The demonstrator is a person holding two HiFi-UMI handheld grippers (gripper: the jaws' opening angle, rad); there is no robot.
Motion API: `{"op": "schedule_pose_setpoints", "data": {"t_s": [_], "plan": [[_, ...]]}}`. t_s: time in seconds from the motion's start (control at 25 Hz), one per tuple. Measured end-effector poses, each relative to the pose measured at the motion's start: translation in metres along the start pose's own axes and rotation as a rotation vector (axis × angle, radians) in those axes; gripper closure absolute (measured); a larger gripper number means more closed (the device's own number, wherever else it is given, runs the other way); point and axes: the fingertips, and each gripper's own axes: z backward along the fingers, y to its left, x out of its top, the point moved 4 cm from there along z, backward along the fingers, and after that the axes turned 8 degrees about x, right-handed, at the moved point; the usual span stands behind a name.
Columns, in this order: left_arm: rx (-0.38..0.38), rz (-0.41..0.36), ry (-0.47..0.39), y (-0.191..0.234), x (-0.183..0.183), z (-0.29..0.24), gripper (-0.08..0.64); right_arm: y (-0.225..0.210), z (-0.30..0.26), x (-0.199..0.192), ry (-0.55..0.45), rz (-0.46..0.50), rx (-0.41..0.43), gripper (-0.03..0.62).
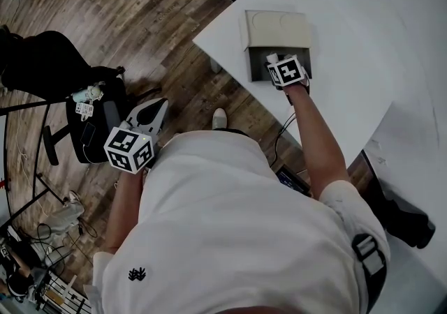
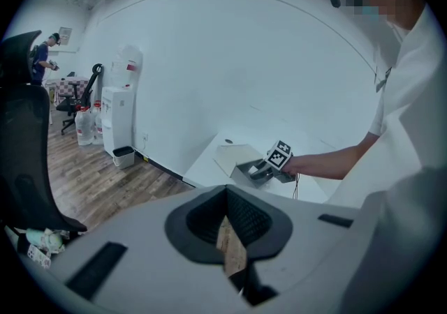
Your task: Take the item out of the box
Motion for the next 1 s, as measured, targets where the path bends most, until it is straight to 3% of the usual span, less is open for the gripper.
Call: {"op": "schedule_pose_setpoints", "data": {"t_s": [0.52,1.0], "plan": [[-0.09,-0.028,-0.007,0.008,-0.021,0.024,0.554,0.027,0.058,0.008,-0.193,-0.073,-0.081,0.397],[-0.196,-0.073,-0.007,0.029,-0.041,0.067,0.554,0.097,0.117,0.008,-0.361,-0.128,-0.169,0.4]]}}
